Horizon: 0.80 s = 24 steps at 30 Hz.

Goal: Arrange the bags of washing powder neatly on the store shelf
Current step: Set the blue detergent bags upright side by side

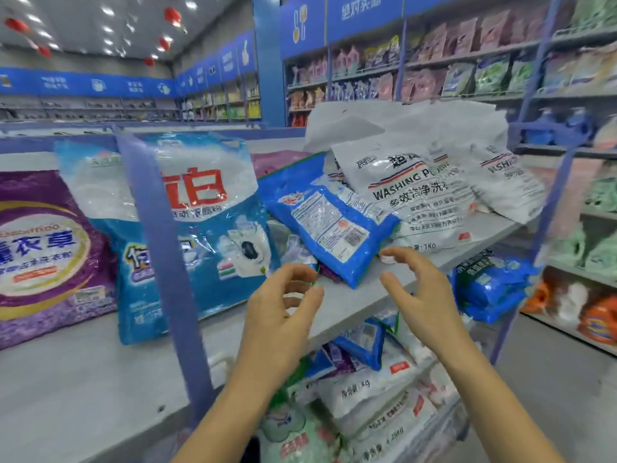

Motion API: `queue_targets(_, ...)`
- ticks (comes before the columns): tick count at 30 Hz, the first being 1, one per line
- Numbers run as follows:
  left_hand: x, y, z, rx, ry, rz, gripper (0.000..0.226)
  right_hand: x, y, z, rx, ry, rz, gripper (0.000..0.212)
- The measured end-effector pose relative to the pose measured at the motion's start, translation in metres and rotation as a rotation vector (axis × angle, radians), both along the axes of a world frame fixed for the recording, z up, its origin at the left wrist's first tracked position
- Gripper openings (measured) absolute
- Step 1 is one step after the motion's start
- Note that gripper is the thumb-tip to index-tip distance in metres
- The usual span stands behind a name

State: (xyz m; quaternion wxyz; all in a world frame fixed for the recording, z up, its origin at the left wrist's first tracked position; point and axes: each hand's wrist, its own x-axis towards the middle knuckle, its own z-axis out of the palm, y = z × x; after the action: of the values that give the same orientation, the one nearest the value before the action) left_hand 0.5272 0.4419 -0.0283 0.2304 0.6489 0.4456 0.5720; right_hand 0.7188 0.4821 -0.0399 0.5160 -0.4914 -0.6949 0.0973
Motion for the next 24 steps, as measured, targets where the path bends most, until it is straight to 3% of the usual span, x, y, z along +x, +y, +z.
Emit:
queue_targets(7, 0.019, 0.066, -0.016, -0.011, -0.081, 0.408, 0.018, 0.046, 0.123, 0.001, -0.031, -0.377, 0.119, 0.042)
queue_targets(11, -0.002, 0.063, -0.02, 0.013, -0.059, 0.652, 0.025, 0.036, 0.153, 0.009, 0.124, -0.504, 0.084, 0.068)
queue_targets(16, -0.014, 0.042, -0.022, -0.031, 0.084, 0.807, 0.019, 0.001, 0.151, -0.002, 0.091, -0.74, 0.114, 0.101)
queue_targets(19, -0.009, 0.041, -0.021, -0.049, 0.103, 0.86, 0.016, -0.002, 0.154, -0.004, 0.135, -0.831, 0.066, 0.085)
queue_targets(22, -0.002, 0.042, -0.018, -0.058, 0.083, 0.87, 0.014, 0.003, 0.158, 0.001, 0.249, -0.741, 0.061, 0.047)
queue_targets(24, 0.004, 0.043, -0.019, -0.076, 0.08, 0.868, 0.009, 0.01, 0.158, 0.008, 0.251, -0.598, 0.101, 0.035)
